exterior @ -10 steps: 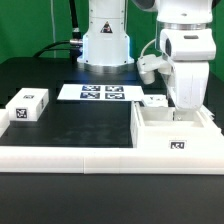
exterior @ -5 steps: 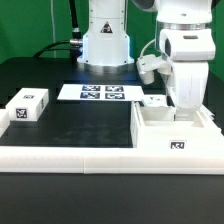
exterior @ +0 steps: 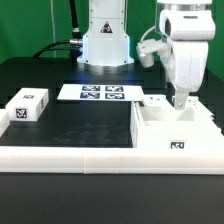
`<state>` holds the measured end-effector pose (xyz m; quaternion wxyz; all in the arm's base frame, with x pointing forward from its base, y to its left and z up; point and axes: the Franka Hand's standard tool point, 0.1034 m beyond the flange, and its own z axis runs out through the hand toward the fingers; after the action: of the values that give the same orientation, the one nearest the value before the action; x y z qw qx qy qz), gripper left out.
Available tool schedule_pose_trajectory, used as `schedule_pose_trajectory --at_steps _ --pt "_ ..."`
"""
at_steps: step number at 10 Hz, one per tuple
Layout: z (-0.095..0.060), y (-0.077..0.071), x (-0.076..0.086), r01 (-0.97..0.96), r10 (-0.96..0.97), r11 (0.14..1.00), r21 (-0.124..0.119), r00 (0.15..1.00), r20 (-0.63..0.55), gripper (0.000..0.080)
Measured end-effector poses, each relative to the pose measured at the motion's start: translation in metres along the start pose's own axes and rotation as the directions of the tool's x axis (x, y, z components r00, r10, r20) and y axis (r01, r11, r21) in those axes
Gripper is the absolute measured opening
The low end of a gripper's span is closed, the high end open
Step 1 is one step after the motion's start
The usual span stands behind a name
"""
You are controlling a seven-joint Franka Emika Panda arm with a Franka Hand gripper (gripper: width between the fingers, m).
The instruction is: Assemble cabinet
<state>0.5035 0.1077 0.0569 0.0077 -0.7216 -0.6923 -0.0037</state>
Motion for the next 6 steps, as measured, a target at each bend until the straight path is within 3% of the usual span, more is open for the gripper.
schedule_pose_trajectory --at_steps 3,6 --pt "-0.019 -0.023 0.009 -0.045 0.045 0.999 -0.007 0.999 0.006 0.0797" --pt "-0.016 -0.021 0.006 -0.052 0.052 0.999 -0.003 0.999 0.007 0.0797"
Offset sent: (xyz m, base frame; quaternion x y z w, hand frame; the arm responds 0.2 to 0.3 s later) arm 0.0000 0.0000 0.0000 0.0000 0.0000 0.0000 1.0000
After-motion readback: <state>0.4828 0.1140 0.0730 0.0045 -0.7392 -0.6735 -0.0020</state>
